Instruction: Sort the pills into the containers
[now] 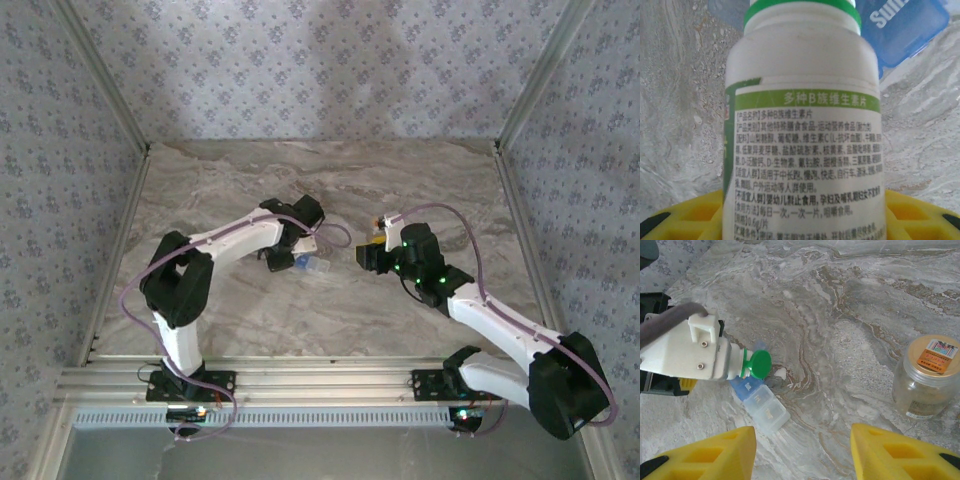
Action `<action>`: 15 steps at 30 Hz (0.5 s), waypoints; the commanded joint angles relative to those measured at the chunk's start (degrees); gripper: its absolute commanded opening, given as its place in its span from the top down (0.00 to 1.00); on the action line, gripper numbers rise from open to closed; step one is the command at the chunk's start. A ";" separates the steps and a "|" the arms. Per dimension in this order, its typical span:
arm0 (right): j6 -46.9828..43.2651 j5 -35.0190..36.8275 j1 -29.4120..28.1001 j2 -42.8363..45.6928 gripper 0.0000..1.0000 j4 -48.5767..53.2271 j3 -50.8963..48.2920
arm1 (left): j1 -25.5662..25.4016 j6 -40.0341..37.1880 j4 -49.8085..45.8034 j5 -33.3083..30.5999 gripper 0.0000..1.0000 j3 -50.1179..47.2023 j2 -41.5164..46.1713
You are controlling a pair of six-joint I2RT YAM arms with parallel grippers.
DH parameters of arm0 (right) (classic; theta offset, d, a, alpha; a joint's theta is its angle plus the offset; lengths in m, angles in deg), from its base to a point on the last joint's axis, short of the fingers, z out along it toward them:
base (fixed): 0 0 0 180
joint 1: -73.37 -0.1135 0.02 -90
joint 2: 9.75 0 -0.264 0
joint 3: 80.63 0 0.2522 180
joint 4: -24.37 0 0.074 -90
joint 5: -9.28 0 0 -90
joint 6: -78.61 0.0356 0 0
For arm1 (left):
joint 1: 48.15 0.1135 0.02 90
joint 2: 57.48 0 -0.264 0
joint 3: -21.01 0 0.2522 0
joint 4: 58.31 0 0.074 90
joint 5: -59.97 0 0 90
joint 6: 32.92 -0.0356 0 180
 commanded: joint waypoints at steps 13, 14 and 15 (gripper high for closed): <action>1.09 -0.89 -0.18 -0.39 0.46 -1.07 -0.27 | -0.30 -2.68 -3.50 -3.61 1.00 1.44 0.44; 1.11 -0.90 -0.18 -0.47 0.46 -1.08 -0.26 | -0.20 -2.79 -3.26 -3.71 1.00 1.07 1.09; 1.12 -0.90 -0.26 -0.55 0.46 -1.16 -0.22 | -0.13 -2.80 -2.92 -3.59 1.00 0.75 1.88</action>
